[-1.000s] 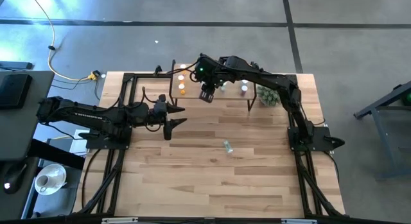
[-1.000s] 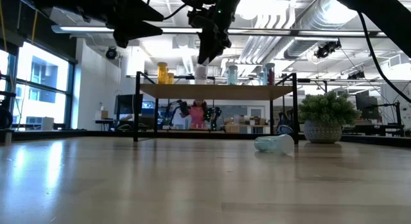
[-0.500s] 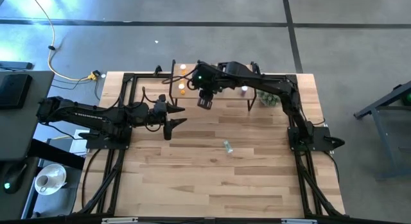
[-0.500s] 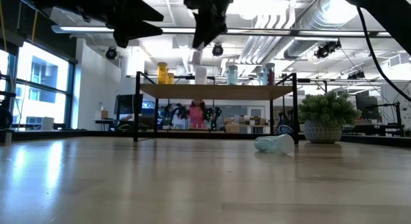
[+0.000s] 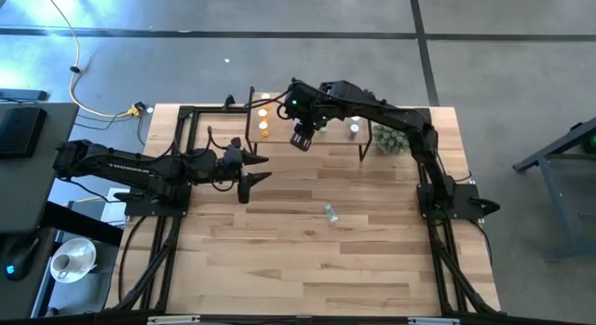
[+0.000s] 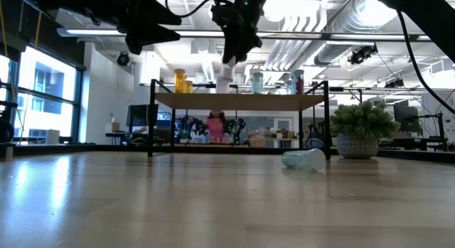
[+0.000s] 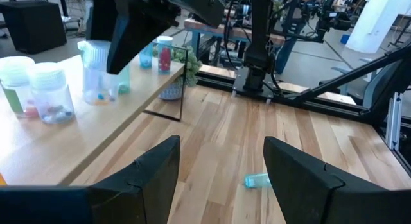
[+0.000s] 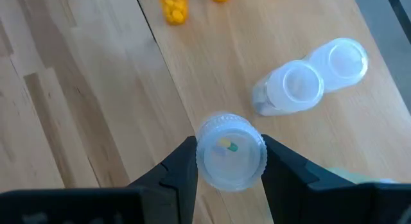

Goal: Pick and place medicine bottles onto shelf by color
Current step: Put the transparent pill bottle on the shelf and aligned with the other transparent pill bottles

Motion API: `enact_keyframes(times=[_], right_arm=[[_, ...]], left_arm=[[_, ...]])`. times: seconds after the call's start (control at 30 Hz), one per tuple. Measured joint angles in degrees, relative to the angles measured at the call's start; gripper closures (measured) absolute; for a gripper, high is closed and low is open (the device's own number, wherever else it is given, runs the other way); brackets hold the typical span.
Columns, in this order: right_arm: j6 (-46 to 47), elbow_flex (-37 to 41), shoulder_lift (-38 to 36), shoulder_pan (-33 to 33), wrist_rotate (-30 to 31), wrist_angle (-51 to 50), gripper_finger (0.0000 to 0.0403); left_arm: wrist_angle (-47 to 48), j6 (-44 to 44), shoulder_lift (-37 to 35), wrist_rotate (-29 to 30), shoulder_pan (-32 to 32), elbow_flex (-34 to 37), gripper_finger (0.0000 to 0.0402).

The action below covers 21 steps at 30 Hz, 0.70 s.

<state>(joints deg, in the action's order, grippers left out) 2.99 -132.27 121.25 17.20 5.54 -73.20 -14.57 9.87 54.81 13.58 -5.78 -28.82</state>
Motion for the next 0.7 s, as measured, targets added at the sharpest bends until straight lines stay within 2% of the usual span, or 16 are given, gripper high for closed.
enact_keyframes(times=[0.27, 0.7], right_arm=[[-1.48, 3.69, -0.02, 0.07, -0.05, 3.40, 0.0277], [-1.55, 3.83, 1.19, -0.01, -1.28, 5.36, 0.0277]], left_arm=[[-0.02, 0.02, 0.00, 0.07, 0.00, 0.00, 0.0189], [-0.02, 0.02, 0.00, 0.09, 0.00, 0.00, 0.0189]])
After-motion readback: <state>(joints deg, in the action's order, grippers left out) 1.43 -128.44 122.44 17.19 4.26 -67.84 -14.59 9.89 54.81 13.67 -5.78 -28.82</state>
